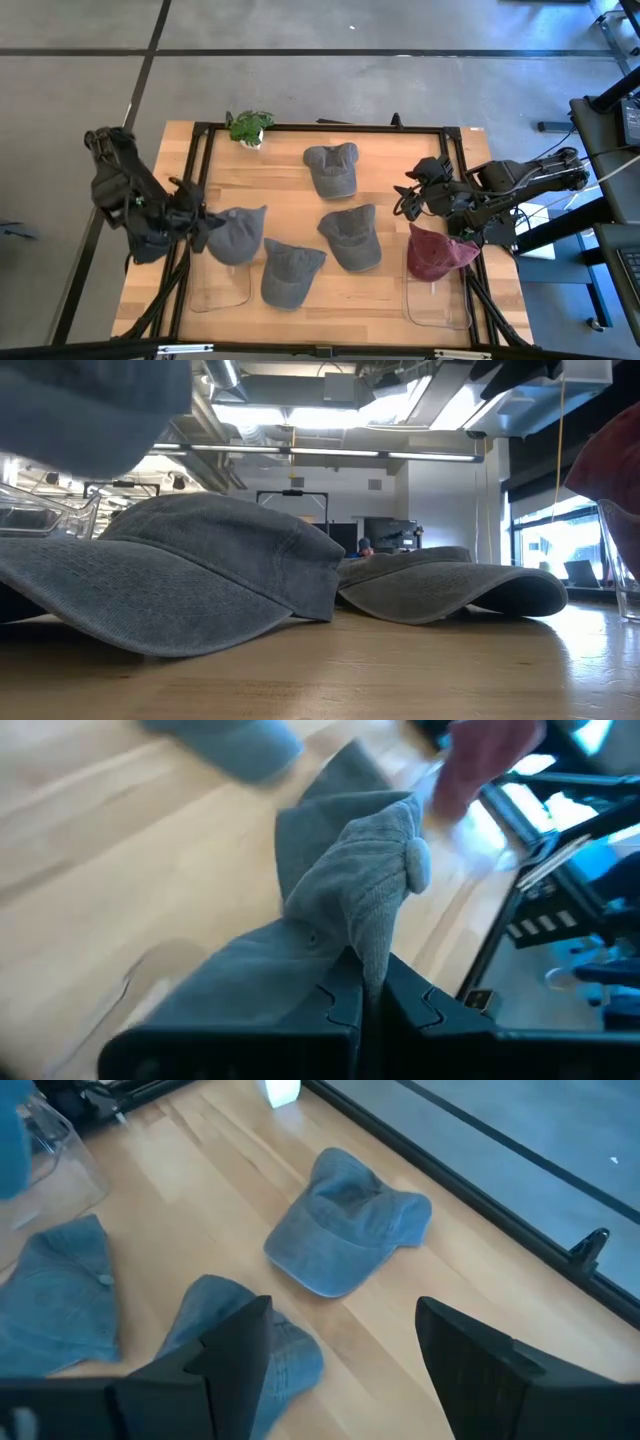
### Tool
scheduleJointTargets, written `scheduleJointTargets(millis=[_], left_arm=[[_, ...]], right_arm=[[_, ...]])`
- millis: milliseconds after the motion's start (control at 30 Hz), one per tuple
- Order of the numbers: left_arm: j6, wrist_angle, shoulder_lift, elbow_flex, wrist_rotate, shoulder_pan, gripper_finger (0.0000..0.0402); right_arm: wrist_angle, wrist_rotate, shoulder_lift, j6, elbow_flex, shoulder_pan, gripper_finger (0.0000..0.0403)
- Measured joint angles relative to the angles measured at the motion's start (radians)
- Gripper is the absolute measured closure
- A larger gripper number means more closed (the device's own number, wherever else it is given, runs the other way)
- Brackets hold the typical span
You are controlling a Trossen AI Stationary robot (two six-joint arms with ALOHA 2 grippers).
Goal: Pick & Place hat
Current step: Put the dark blue cap into the left transparent bin
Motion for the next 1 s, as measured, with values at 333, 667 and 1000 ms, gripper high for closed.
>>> scheduleJointTargets(millis=[333,667,1000], left_arm=[[-0.286,-0.138,0.067,-0.041,0.055,-0.098,0.0398],[-0.334,-0.134,0.081,-0.218,0.167,-0.055,0.0398],[-0.153,-0.135,0.079,-0.285,0.153,-0.015,0.0397]], right_arm=[[0.034,0.009,0.0,-0.003,0.0,-0.001,0.0156],[0.069,0.019,0.0,-0.036,0.0,-0.005,0.0156],[0.147,0.029,0.0,-0.116,0.0,-0.035,0.0156]])
